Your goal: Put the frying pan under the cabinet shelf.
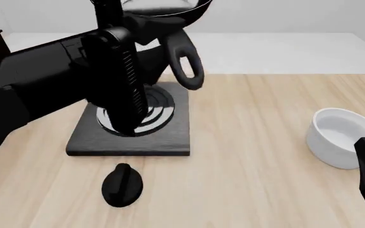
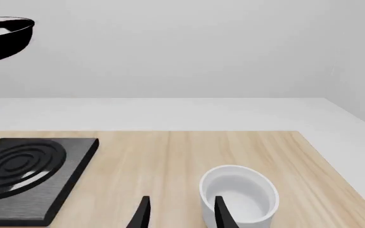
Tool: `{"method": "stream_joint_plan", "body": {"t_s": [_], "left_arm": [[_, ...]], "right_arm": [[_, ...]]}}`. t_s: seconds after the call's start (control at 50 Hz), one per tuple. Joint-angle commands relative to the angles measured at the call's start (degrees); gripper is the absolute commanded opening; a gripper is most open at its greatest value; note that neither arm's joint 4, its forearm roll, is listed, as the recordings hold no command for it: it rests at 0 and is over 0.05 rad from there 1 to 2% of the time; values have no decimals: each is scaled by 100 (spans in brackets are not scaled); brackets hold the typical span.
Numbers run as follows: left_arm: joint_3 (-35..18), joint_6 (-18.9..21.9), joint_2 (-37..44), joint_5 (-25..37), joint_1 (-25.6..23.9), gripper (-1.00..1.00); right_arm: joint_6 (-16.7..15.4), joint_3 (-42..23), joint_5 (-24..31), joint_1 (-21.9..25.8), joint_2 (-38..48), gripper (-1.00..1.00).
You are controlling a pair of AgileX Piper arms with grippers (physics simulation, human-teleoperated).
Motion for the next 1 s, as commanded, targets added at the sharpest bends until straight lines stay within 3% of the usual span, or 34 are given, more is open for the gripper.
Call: {"method": "stream_joint_plan", "body": {"t_s": [0.02,0.12,0.32,0.7,1.0], "left_arm": [[704,-290,-944,-271,634,-100],[1130,-319,-1129,-666,797,-100],[1819,-978,-1539,-1181,1080,-100],[2454,-1762,-2058,-1457,1803,-100],[2970,-2377,-1820,-2006,2170,-100]], "right_arm": [[-1,0,0,0,0,100],[0,0,0,0,0,100],[-1,0,0,0,0,100],[0,0,0,1,-1,100],[-1,0,0,0,0,100]]}}
